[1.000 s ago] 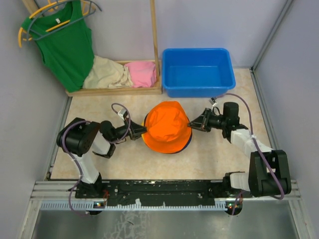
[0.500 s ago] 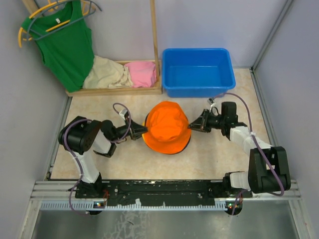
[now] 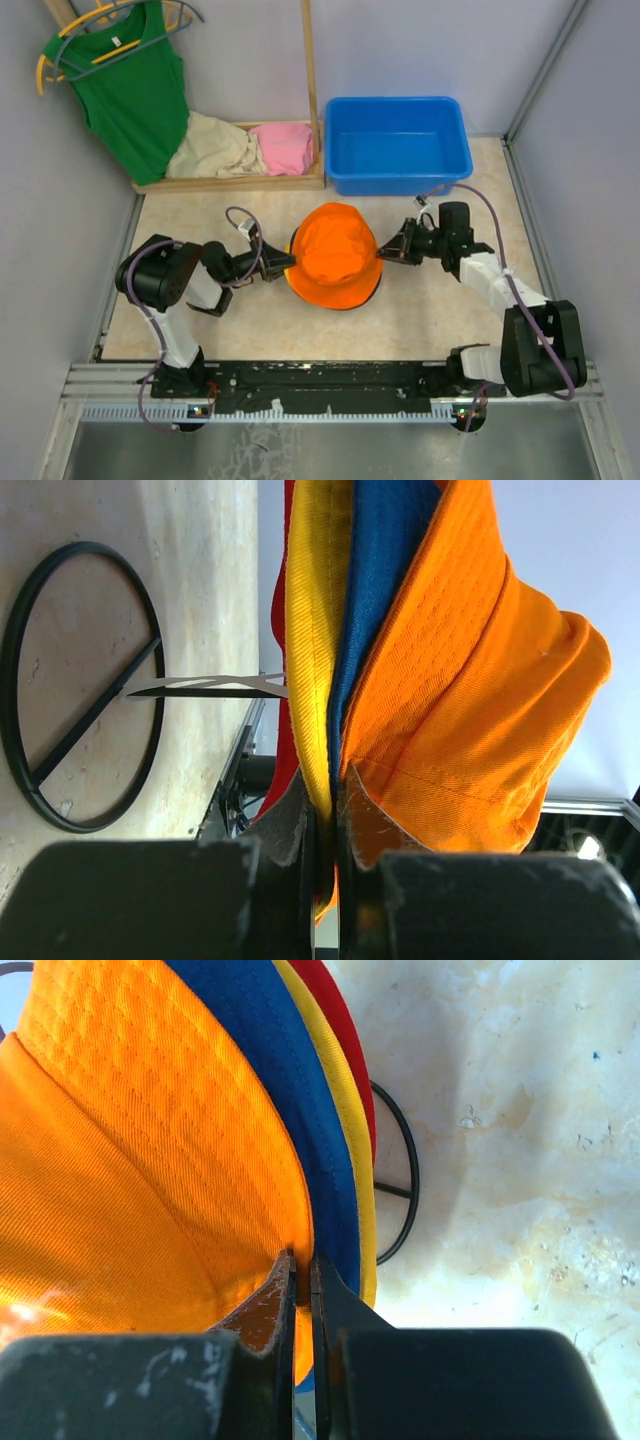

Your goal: Stack the hats

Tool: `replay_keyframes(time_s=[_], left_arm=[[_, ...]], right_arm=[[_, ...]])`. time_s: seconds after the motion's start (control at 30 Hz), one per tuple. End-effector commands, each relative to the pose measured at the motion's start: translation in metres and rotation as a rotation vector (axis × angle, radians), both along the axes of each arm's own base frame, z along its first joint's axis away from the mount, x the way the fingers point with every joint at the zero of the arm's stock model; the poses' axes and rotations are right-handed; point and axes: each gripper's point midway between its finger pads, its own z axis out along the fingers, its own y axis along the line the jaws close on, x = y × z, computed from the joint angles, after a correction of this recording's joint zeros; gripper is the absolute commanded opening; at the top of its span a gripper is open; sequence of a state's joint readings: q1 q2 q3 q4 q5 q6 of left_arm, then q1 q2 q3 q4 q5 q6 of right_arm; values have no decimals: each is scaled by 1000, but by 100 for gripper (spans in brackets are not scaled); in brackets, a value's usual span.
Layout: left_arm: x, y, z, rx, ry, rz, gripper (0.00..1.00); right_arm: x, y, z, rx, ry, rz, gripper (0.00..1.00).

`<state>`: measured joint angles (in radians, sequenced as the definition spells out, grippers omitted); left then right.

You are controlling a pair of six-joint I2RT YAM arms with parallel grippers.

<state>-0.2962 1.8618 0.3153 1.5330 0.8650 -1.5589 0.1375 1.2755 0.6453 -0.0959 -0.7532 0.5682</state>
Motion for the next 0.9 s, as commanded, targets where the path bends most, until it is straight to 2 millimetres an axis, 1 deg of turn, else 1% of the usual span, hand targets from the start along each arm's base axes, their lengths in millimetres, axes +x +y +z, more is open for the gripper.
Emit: replay_keyframes(time_s=[0.0, 0.13, 0.17, 0.2, 0.27, 0.3, 0.33, 0.4, 0.5, 0.57, 0.63, 0.7, 0.73, 0.87], left_arm=[[6, 8, -26, 61, 13, 52, 8], [8, 10, -19, 39, -1, 69, 10], [8, 11, -18, 43, -4, 76, 14], [8, 13, -18, 49, -2, 83, 22], [7, 16, -14, 55, -16, 92, 24], [7, 17, -13, 58, -19, 96, 27], [7, 18, -12, 60, -22, 102, 33], [8, 22, -12, 68, -20, 116, 34], [9, 29, -8, 66, -29, 137, 37], [9, 35, -6, 64, -28, 157, 38], [7, 42, -6, 69, -31, 166, 41], [5, 49, -5, 74, -32, 180, 41], [5, 54, -5, 77, -30, 192, 41], [3, 63, -5, 85, -32, 204, 40]], right_arm=[[-1, -31, -30, -214, 71, -106, 0], [3, -33, -13, -223, 37, -119, 0], [3, -34, -10, -224, 33, -123, 0], [4, -34, -6, -223, 25, -128, 0], [4, -34, 1, -220, 14, -135, 0], [5, -34, 4, -220, 11, -138, 0], [5, -35, 7, -222, 5, -141, 0], [5, -36, 11, -224, 0, -144, 0], [4, -35, 12, -222, 2, -143, 0], [4, -33, 13, -218, 3, -144, 0], [4, -30, 15, -216, 0, -137, 0], [5, -26, 18, -213, -7, -134, 9], [6, -25, 20, -212, -11, -136, 11], [9, -21, 30, -194, -32, -137, 12]])
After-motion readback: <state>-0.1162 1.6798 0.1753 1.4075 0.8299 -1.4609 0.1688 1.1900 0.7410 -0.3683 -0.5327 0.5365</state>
